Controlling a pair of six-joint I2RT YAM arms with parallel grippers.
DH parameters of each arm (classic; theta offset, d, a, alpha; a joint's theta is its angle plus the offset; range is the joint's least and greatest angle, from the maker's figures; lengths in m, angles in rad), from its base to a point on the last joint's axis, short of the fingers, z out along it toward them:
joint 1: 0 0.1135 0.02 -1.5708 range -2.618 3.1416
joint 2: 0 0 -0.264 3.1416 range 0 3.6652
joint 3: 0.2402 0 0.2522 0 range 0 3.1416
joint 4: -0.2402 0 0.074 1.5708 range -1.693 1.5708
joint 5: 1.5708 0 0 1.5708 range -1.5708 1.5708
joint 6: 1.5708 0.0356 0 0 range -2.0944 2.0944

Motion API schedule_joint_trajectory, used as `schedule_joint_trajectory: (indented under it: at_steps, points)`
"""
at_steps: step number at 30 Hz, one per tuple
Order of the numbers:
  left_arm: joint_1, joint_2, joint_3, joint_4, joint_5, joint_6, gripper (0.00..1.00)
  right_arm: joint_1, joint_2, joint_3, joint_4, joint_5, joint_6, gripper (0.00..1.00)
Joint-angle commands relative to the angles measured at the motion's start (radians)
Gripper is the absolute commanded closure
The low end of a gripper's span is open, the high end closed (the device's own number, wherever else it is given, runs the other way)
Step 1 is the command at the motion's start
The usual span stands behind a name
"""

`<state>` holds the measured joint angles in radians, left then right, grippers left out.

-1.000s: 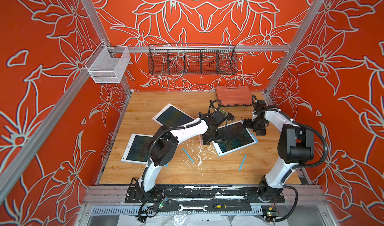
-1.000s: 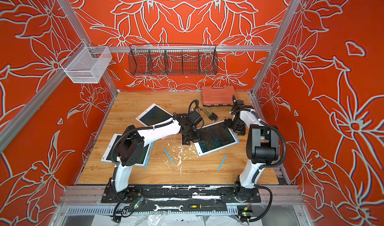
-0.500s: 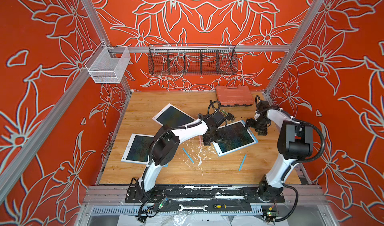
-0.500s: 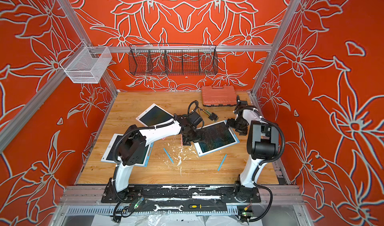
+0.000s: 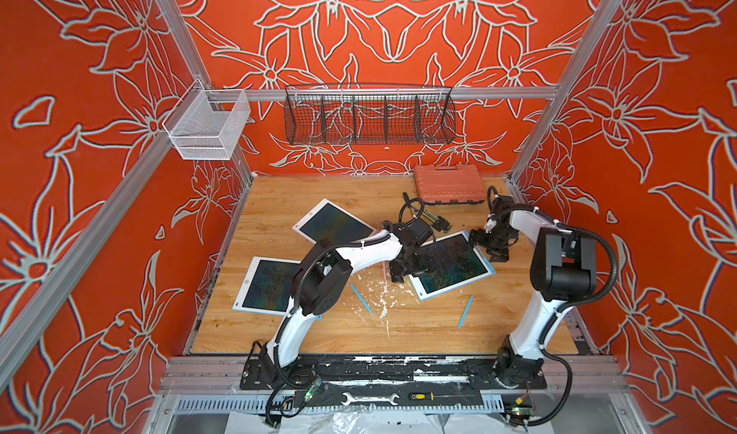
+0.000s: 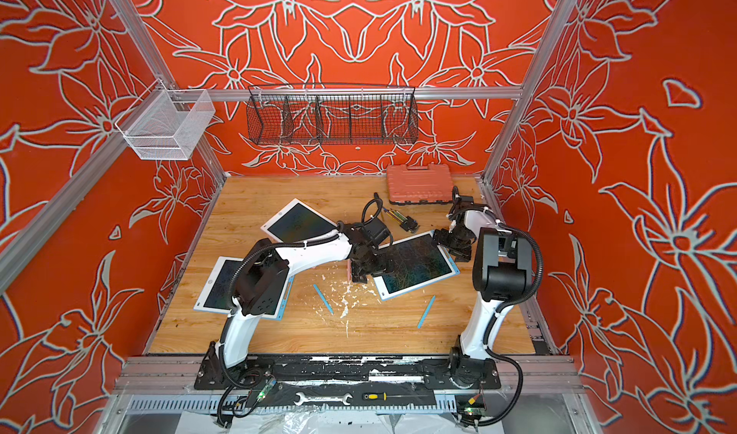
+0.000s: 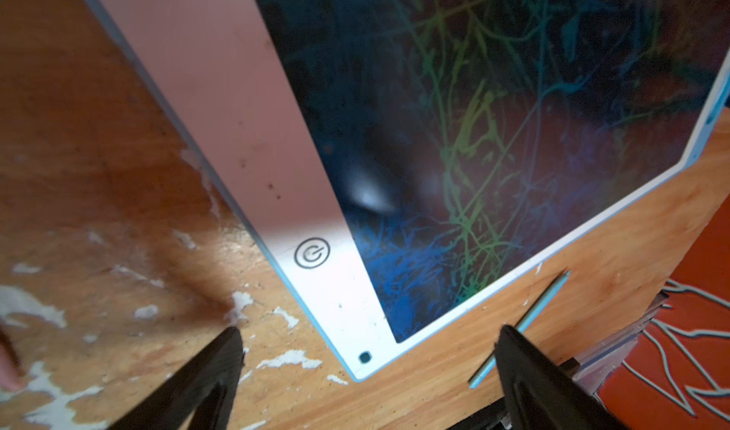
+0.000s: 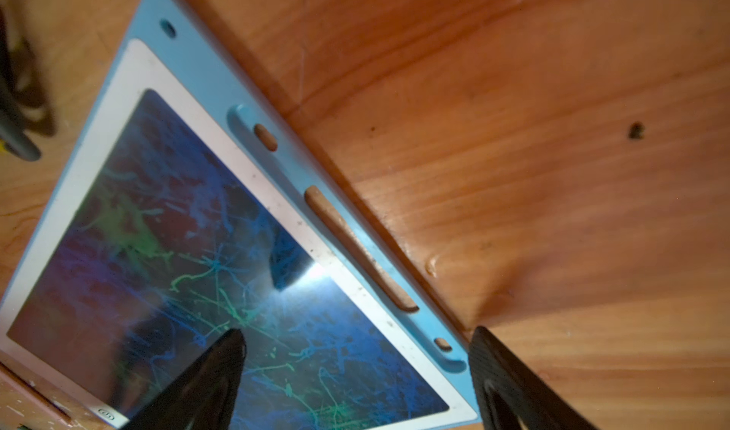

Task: Place the stylus back onto the writing tablet
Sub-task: Adjust the writing tablet at the center of the board.

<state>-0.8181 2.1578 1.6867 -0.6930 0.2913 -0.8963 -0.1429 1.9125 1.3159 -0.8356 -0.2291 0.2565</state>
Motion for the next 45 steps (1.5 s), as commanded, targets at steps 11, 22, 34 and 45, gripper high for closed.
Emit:
schedule_joint_trajectory:
  at_steps: [11,22,34,45]
  points:
    - [0.025,0.036,-0.005,0.025,-0.001,-0.026,0.03,-0.004,0.024,-0.034,-0.013,-0.061,0.006,0.14]
    - [0.054,0.03,-0.048,0.058,0.006,-0.036,0.03,-0.001,0.013,-0.068,-0.018,-0.136,0.017,0.17]
    - [0.071,-0.001,-0.119,0.072,-0.016,-0.053,0.03,0.042,-0.029,-0.133,-0.018,-0.149,0.02,0.18]
    - [0.086,-0.024,-0.167,0.081,-0.043,-0.067,0.03,0.093,-0.07,-0.183,-0.022,-0.149,0.026,0.19]
